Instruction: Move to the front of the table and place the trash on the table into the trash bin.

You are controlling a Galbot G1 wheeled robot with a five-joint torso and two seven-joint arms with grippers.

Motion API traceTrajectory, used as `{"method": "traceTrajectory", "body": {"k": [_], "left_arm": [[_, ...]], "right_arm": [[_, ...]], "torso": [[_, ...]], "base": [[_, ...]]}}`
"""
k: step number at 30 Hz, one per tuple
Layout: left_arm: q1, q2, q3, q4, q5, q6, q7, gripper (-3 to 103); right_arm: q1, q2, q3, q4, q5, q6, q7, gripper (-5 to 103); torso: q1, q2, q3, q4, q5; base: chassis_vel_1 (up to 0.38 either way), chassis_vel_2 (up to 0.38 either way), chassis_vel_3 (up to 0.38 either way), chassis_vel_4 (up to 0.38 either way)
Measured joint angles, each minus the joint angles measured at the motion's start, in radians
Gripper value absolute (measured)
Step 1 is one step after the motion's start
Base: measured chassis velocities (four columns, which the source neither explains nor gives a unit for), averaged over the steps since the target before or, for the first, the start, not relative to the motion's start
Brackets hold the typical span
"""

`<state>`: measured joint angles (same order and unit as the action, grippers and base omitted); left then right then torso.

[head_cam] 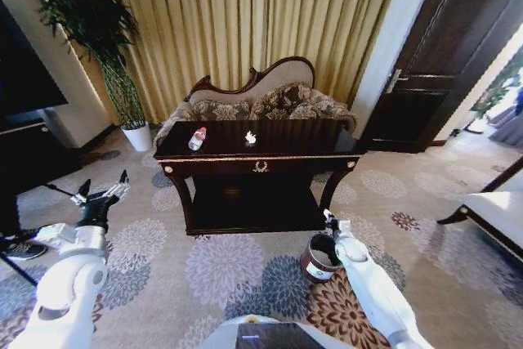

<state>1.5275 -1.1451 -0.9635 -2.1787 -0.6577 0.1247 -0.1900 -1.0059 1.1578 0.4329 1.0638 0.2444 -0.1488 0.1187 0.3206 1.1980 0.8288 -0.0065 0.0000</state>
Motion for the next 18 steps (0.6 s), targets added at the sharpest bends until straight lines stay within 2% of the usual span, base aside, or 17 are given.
{"method": "traceTrajectory", "body": {"k": [6, 16, 17, 18], "left_arm": [[0.004, 0.006, -0.01, 0.009, -0.006, -0.004, 0.0, 100], [-0.001, 0.003, -0.007, 0.023, -0.003, -0.009, 0.002, 100], [0.001, 0.003, -0.008, 0.023, -0.003, -0.012, 0.003, 100], [0.004, 0.004, -0.009, 0.023, -0.004, -0.015, 0.004, 100]], "right_arm": [[0.003, -0.013, -0.003, -0.107, -0.019, 0.027, 0.0, 0], [0.001, 0.014, -0.003, -0.123, -0.031, 0.029, 0.0, 0], [0.002, 0.016, -0.003, -0.12, -0.031, 0.029, 0.0, -2], [0.002, 0.018, -0.003, -0.116, -0.031, 0.03, 0.0, 3]], "torso": [[0.0, 0.0, 0.0, -0.0001, -0.0001], [0.0, 0.0, 0.0, 0.0001, 0.0], [0.0, 0.0, 0.0, 0.0, 0.0], [0.0, 0.0, 0.0, 0.0, 0.0001]], "base": [[0.0, 0.0, 0.0, 0.0], [0.0, 0.0, 0.0, 0.0], [0.0, 0.0, 0.0, 0.0], [0.0, 0.0, 0.0, 0.0]]}}
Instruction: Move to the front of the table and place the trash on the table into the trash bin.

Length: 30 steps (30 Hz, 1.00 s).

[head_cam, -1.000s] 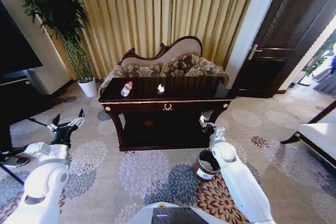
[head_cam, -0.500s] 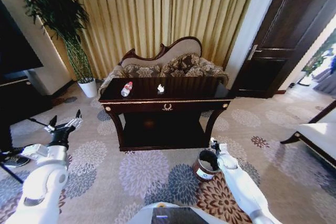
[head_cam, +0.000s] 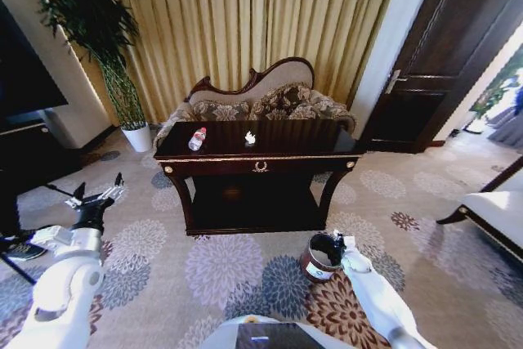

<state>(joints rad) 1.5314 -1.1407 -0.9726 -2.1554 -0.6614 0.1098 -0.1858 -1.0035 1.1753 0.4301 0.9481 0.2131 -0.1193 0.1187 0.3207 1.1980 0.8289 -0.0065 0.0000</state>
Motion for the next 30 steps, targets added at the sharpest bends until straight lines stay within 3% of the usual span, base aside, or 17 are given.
{"method": "traceTrajectory", "body": {"k": [4, 7, 10, 11, 18, 24, 30], "left_arm": [[0.004, 0.006, -0.004, 0.0, -0.002, -0.002, 0.001, 100], [0.004, 0.009, -0.005, 0.0, -0.003, -0.003, 0.002, 100], [-0.001, 0.012, -0.002, 0.001, -0.004, -0.003, 0.002, 100], [-0.001, 0.012, -0.002, 0.001, -0.004, -0.003, 0.002, 100], [-0.007, 0.013, 0.006, 0.001, -0.004, -0.003, 0.004, 100], [-0.007, 0.018, 0.006, 0.002, -0.003, -0.003, 0.004, 100], [-0.008, 0.022, 0.01, -0.005, 0.003, 0.001, 0.0, 100]], "right_arm": [[0.003, 0.002, 0.001, 0.006, 0.0, 0.0, 0.0, 19], [0.004, 0.003, 0.001, 0.005, 0.0, 0.0, 0.0, 24], [0.002, 0.005, 0.005, 0.005, 0.001, 0.0, 0.0, 40], [0.002, 0.005, 0.005, 0.005, 0.001, 0.0, 0.0, 40], [-0.006, 0.005, 0.012, 0.025, 0.003, 0.011, 0.0, 68], [-0.051, 0.023, 0.032, 0.21, 0.058, 0.018, 0.0, 94], [-0.065, 0.059, 0.052, 0.422, 0.034, 0.084, 0.0, 100]], "torso": [[0.0, 0.0, 0.0, 0.0002, 0.0], [0.0, 0.0, 0.0, 0.0, -0.0001], [0.0, 0.0, 0.0, 0.0001, 0.0], [0.0, 0.0, 0.0, 0.0001, 0.0], [0.0, 0.0, 0.0, 0.0, -0.0001], [0.0, 0.0, 0.0, 0.0, 0.0], [0.0, 0.0, 0.0, 0.0004, 0.0]], "base": [[0.0, 0.0, 0.0, 0.0], [0.0, 0.0, 0.0, 0.0], [0.0, 0.0, 0.0, 0.0], [0.0, 0.0, 0.0, 0.0], [0.0, 0.0, 0.0, 0.0], [0.0, 0.0, 0.0, 0.0], [0.0, 0.0, 0.0, 0.0]]}}
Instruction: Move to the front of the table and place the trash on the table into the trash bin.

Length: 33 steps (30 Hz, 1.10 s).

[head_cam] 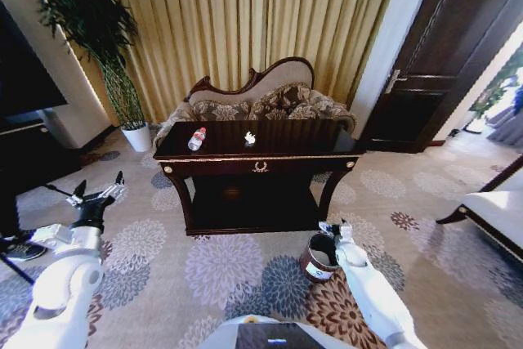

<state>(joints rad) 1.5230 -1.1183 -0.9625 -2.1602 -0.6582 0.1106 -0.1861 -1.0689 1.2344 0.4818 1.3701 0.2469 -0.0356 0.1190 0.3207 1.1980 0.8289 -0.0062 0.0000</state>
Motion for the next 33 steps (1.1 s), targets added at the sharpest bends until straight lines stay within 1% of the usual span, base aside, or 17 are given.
{"method": "traceTrajectory", "body": {"k": [2, 3, 5, 6, 9, 10, 13, 14, 18, 21, 22, 25, 33], "left_arm": [[-0.001, -0.001, 0.01, -0.002, 0.009, 0.001, -0.001, 100], [-0.001, -0.001, 0.01, -0.002, 0.009, 0.001, -0.001, 100], [-0.004, -0.003, 0.019, -0.004, 0.02, 0.003, 0.0, 100], [-0.004, -0.003, 0.019, -0.004, 0.02, 0.003, 0.0, 100], [-0.004, -0.003, 0.022, -0.009, 0.049, 0.004, -0.001, 100], [-0.004, -0.003, 0.022, -0.009, 0.049, 0.004, -0.001, 100], [0.002, 0.003, 0.015, -0.017, 0.089, 0.002, -0.005, 100], [0.002, 0.003, 0.015, -0.017, 0.089, 0.002, -0.005, 100], [0.004, 0.008, 0.006, -0.033, 0.09, 0.005, -0.016, 100], [0.002, 0.008, 0.006, -0.048, 0.089, 0.017, -0.021, 100], [0.002, 0.008, 0.006, -0.048, 0.089, 0.017, -0.021, 100], [0.003, 0.006, 0.009, -0.072, 0.089, 0.035, -0.024, 100], [0.006, 0.012, 0.009, -0.089, 0.088, 0.044, -0.027, 100]], "right_arm": [[-0.023, 0.005, -0.005, 0.158, 0.023, -0.023, 0.0, 100], [-0.023, 0.005, -0.005, 0.158, 0.023, -0.023, 0.0, 100], [-0.043, 0.001, -0.024, 0.305, 0.059, -0.07, 0.0, 100], [-0.043, 0.001, -0.024, 0.305, 0.059, -0.07, 0.0, 100], [-0.055, -0.016, -0.051, 0.443, 0.087, -0.134, 0.0, 100], [-0.055, -0.016, -0.051, 0.443, 0.087, -0.134, 0.0, 100], [-0.047, -0.037, -0.069, 0.576, 0.122, -0.176, 0.0, 100], [-0.047, -0.037, -0.069, 0.576, 0.122, -0.176, 0.0, 100], [-0.033, -0.062, -0.062, 0.724, 0.195, -0.247, 0.0, 100], [-0.037, -0.069, -0.056, 0.752, 0.2, -0.265, 0.0, 100], [-0.037, -0.069, -0.056, 0.752, 0.2, -0.265, 0.0, 100], [-0.049, -0.066, -0.054, 0.725, 0.156, -0.266, 0.0, 100], [-0.062, -0.053, -0.056, 0.711, 0.135, -0.261, 0.0, 100]], "torso": [[0.0, 0.0, 0.0, -0.0004, -0.0003], [0.0, 0.0, 0.0, -0.0004, -0.0003], [0.0, 0.0, 0.0, -0.0003, -0.0005], [0.0, 0.0, 0.0, -0.0003, -0.0005], [0.0, 0.0, 0.0, -0.0003, -0.0002], [0.0, 0.0, 0.0, -0.0003, -0.0002], [0.0, 0.0, 0.0, -0.0004, 0.0], [0.0, 0.0, 0.0, -0.0004, 0.0], [0.0, 0.0, 0.0, -0.0003, -0.0002], [0.0, 0.0, 0.0, -0.0004, -0.0002], [0.0, 0.0, 0.0, -0.0004, -0.0002], [0.0, 0.0, 0.0, -0.0004, 0.0002], [0.0, 0.0, 0.0, -0.0002, 0.0001]], "base": [[0.0, 0.0, 0.0, 0.0], [0.0, 0.0, 0.0, 0.0], [0.0, 0.0, 0.0, 0.0], [0.0, 0.0, 0.0, 0.0], [0.0, 0.0, 0.0, 0.0], [0.0, 0.0, 0.0, 0.0], [0.0, 0.0, 0.0, 0.0], [0.0, 0.0, 0.0, 0.0], [0.0, 0.0, 0.0, 0.0], [0.0, 0.0, 0.0, 0.0], [0.0, 0.0, 0.0, 0.0], [0.0, 0.0, 0.0, 0.0], [-0.014, 0.014, 0.011, -0.015]]}}
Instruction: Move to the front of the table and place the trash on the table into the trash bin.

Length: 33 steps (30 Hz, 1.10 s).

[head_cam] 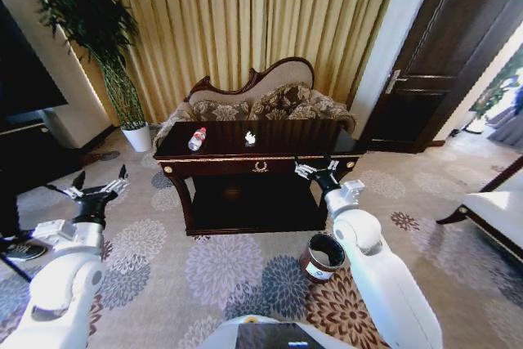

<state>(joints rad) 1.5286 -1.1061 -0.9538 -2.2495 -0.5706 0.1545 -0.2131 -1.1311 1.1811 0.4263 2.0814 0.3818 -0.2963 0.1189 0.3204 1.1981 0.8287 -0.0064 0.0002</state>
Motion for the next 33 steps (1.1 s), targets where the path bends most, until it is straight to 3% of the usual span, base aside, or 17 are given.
{"method": "traceTrajectory", "body": {"k": [17, 33], "left_arm": [[0.002, 0.002, -0.002, 0.011, -0.001, -0.004, -0.001, 100], [-0.003, 0.004, 0.001, 0.011, -0.008, -0.005, 0.0, 100]], "right_arm": [[-0.007, -0.003, 0.004, 0.008, 0.0, 0.003, 0.0, 100], [-0.004, 0.001, -0.004, 0.004, -0.003, 0.002, 0.0, 100]], "torso": [[0.001, 0.0, 0.0, -0.0002, -0.0002], [0.0, 0.0, 0.0, -0.0005, -0.0002]], "base": [[-0.146, 0.157, 0.145, -0.146], [-0.076, 0.064, 0.082, -0.07]]}}
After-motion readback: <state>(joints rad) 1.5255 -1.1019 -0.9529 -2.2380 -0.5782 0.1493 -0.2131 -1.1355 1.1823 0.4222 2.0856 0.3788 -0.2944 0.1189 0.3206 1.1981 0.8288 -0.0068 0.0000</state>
